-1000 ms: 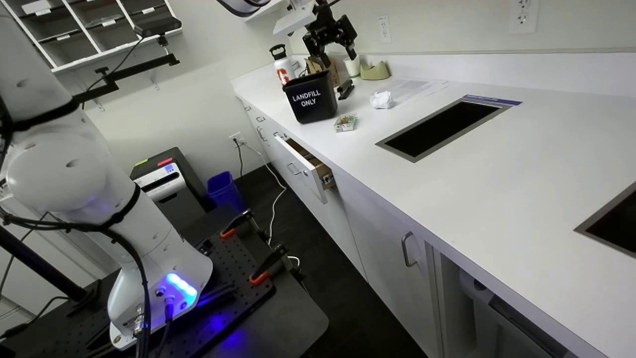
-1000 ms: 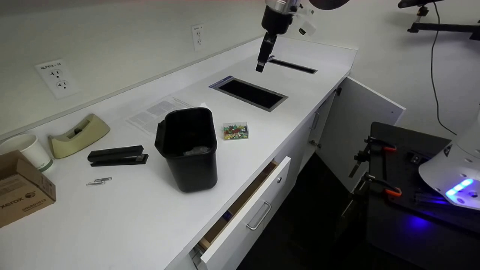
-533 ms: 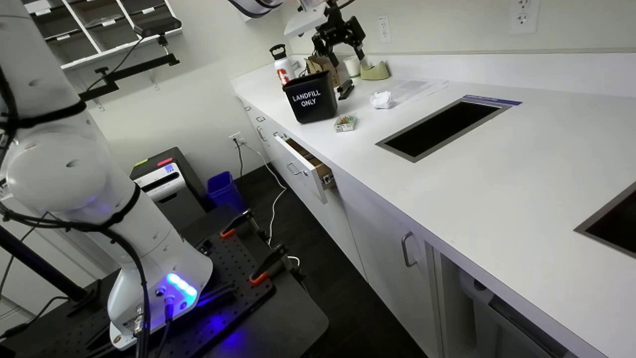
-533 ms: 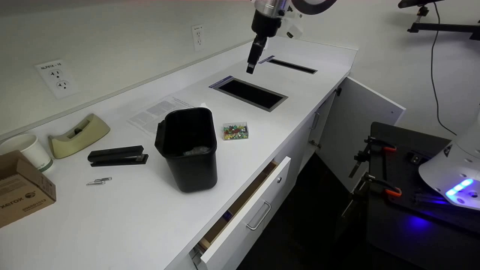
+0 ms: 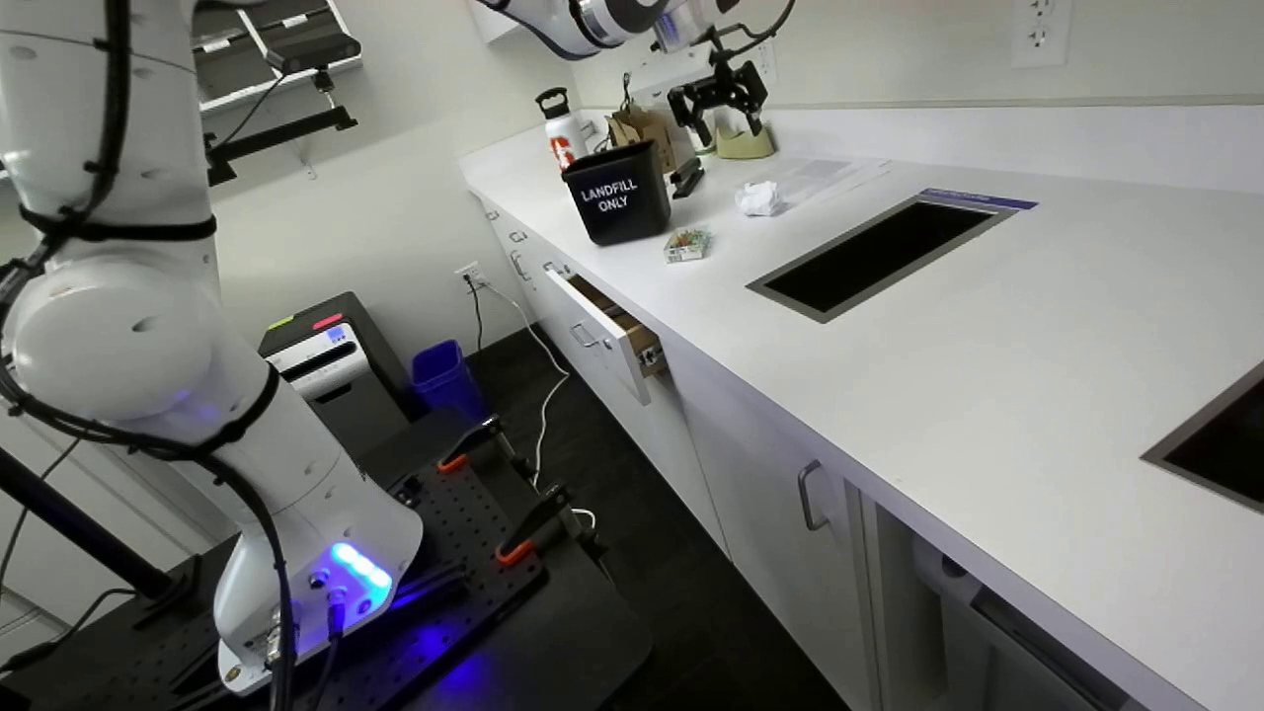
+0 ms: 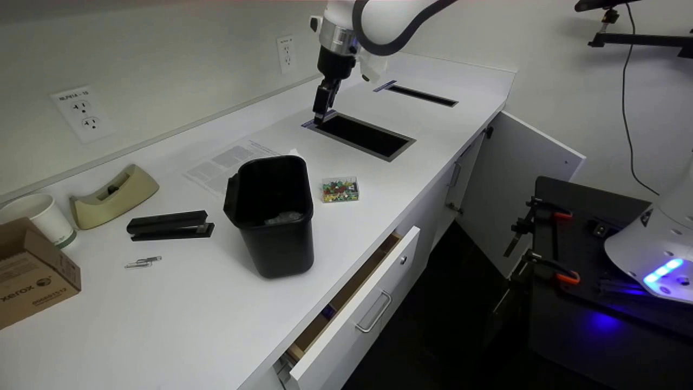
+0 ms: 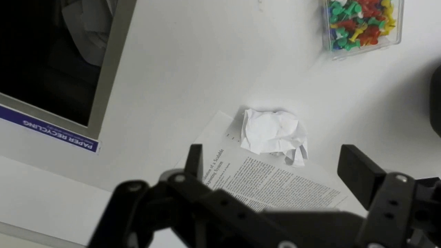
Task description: Put the white object in the black bin
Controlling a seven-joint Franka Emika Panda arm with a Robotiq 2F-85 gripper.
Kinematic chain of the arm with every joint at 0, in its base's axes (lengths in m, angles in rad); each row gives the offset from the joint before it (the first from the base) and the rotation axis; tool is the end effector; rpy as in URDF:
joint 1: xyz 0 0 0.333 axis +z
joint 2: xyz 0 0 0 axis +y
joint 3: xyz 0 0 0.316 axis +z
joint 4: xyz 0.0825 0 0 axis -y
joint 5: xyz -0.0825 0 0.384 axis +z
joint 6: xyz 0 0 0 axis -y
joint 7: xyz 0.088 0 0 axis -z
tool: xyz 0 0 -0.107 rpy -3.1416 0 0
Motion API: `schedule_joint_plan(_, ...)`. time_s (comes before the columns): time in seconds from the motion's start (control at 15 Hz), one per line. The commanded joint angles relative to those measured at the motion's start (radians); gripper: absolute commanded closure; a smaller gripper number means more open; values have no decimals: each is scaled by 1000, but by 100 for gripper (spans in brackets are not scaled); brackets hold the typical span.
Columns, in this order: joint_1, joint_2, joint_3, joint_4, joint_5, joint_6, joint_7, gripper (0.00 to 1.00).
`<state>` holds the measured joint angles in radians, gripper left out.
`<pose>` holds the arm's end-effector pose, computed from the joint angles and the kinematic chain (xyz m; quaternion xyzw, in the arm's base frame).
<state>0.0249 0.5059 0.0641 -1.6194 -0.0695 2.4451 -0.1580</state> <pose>0.7101 0.0566 0.3641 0.9774 0.1378 0.1593 0.0171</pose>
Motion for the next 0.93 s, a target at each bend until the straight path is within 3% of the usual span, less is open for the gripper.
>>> schedule_joint_plan(0.0,5,167,3,197,1,-41,-30,0)
schedule_joint_plan(0.67,20,449,19,507,0,-104,-77,0)
schedule_joint_plan(0.73,21,466,18,528,0,-113,-76,4)
schedule_joint_plan(0.8,23,480,18,548,-1,-122,-77,26)
schedule_joint_plan(0.87,23,493,18,568,0,-134,-79,28)
